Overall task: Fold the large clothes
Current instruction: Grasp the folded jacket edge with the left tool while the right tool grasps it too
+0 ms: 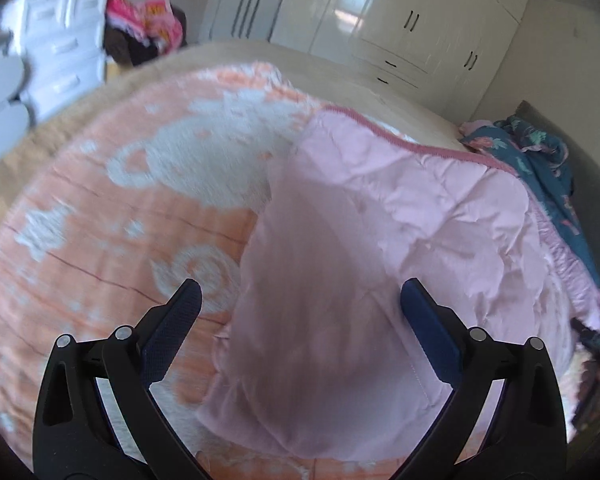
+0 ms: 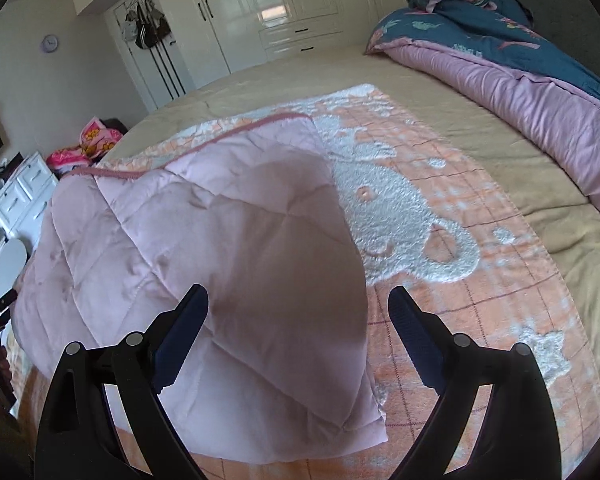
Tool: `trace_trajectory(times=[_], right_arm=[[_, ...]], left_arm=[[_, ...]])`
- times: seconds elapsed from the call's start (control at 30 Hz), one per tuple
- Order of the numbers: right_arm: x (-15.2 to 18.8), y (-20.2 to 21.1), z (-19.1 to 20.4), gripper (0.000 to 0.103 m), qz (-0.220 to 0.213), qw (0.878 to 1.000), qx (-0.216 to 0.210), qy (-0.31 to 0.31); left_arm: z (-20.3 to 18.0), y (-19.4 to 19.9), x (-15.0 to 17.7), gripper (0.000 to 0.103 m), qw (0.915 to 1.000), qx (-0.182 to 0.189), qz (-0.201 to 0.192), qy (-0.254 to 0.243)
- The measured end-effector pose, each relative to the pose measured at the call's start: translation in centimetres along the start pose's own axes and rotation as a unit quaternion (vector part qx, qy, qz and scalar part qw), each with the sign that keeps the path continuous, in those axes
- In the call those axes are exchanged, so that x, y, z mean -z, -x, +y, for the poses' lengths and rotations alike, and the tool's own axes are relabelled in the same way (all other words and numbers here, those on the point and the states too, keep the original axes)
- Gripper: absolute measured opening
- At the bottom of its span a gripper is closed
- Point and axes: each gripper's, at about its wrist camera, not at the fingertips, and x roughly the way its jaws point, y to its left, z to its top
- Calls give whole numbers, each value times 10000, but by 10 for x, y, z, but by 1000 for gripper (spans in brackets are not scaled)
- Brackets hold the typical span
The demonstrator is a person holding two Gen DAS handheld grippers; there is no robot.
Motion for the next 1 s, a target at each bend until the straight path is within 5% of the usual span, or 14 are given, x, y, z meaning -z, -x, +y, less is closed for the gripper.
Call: trace_trajectory(times=[0.23,0.33,0.5,0.77,1.0], right_arm=[[6,-14,4,86,190,9995,-252,-15],[6,-11,10,75,122,9995,-287,79],[2,-2,21,33,-68,9994,-151,318],[-31,23,33,20,-982,9949,-102,199],[-57,-13,24,17,-926,9956,115,-21]], left_arm=[[-4,-9,2,89,9997,165,195,-52],[-19,-9,2,58,9991,69,116,-404],[-40,-3,3,18,9969,-139,-134,-758],[-46,13,-31,13,9961,-84,-691,-540],[-47,-10,-43,13,9948,-446,-660,-637]])
